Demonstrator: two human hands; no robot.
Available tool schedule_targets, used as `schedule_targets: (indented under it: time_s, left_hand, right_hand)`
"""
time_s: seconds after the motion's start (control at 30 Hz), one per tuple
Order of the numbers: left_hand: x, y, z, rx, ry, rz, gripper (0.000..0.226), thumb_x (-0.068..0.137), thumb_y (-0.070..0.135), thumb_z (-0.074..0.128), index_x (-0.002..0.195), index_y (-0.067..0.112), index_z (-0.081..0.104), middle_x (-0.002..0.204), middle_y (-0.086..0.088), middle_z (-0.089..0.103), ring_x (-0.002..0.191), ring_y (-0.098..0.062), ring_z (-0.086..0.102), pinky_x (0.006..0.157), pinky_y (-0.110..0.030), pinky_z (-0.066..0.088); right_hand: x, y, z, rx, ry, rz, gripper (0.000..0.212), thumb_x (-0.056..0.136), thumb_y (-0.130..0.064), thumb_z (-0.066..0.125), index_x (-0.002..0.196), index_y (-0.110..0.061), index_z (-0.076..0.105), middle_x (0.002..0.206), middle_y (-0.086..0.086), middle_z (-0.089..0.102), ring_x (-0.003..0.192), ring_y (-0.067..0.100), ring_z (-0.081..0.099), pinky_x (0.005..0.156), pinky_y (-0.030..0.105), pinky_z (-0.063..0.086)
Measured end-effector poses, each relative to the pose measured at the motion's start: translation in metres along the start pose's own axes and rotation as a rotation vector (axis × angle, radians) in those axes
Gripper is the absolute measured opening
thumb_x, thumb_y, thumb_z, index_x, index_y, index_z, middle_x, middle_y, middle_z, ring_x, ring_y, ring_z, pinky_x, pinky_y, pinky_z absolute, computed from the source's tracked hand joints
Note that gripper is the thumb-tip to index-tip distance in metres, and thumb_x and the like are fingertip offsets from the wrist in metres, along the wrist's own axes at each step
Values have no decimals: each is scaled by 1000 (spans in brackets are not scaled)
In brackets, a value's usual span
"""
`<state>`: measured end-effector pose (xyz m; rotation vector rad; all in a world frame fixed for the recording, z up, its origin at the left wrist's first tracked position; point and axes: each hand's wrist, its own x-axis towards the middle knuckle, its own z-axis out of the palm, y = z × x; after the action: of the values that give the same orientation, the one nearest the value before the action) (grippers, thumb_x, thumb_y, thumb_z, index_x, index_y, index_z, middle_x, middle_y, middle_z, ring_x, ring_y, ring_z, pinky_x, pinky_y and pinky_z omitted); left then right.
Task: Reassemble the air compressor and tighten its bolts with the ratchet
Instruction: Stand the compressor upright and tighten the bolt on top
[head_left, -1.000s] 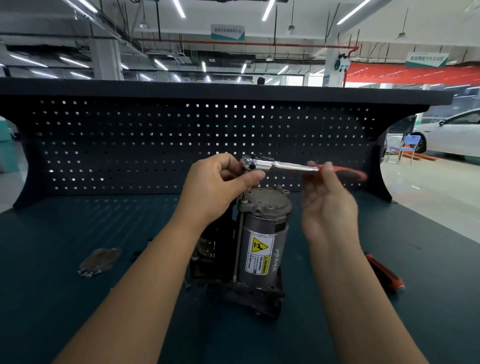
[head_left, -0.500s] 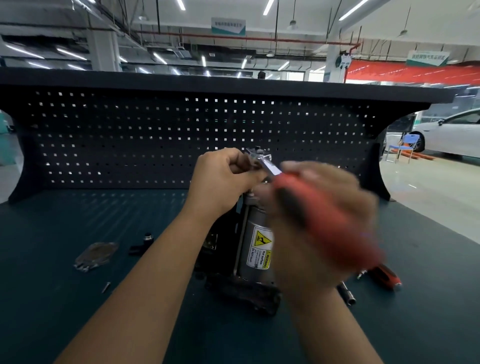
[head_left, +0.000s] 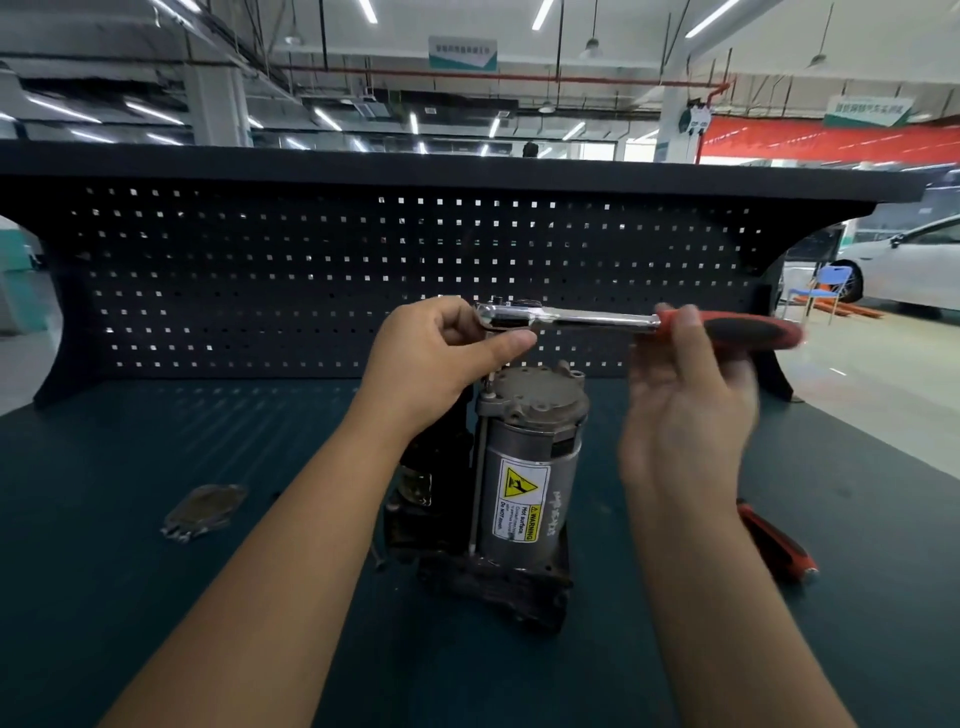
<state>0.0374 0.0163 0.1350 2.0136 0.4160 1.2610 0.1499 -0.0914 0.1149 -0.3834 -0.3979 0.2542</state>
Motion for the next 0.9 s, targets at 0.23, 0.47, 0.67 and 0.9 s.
schedule_targets:
  time_s: [0.23, 0.47, 0.67, 0.9]
  left_hand:
    - [-3, 4, 11, 51, 81, 24, 40, 52, 44, 80, 58, 15, 54, 63, -3, 69, 57, -16, 65, 54, -25, 51]
    - [2, 6, 17, 29, 42, 56, 26, 71, 18, 77, 57, 14, 55, 47, 14, 59, 43, 3, 52, 43, -12, 39]
    - [4, 4, 10, 15, -75, 16, 20, 76, 30, 74, 74, 12, 64, 75, -2, 74, 77, -17, 72, 79, -43, 57]
    - [5, 5, 13, 70, 1, 60, 28, 71, 40, 76, 70, 14, 66, 70, 6, 72, 66, -8, 68, 63, -20, 54]
  right_hand:
    - [-35, -19, 11, -562, -530, -705, 43, 65, -32, 84, 91, -17, 53, 89, -12, 61, 89, -6, 60, 86, 17, 44]
    - [-47, -2, 4, -516, -489, -1005, 27, 71, -7, 80, 91, -10, 62, 91, 8, 62, 85, 19, 60, 83, 25, 46]
    - [5, -12, -7, 76, 36, 73, 17, 89, -18, 61, 103, -9, 56, 90, -1, 68, 87, 11, 67, 91, 31, 52]
    - [17, -5, -3, 88, 16, 206, 13, 98, -14, 49, 107, -5, 51, 90, 8, 69, 83, 19, 72, 84, 37, 57]
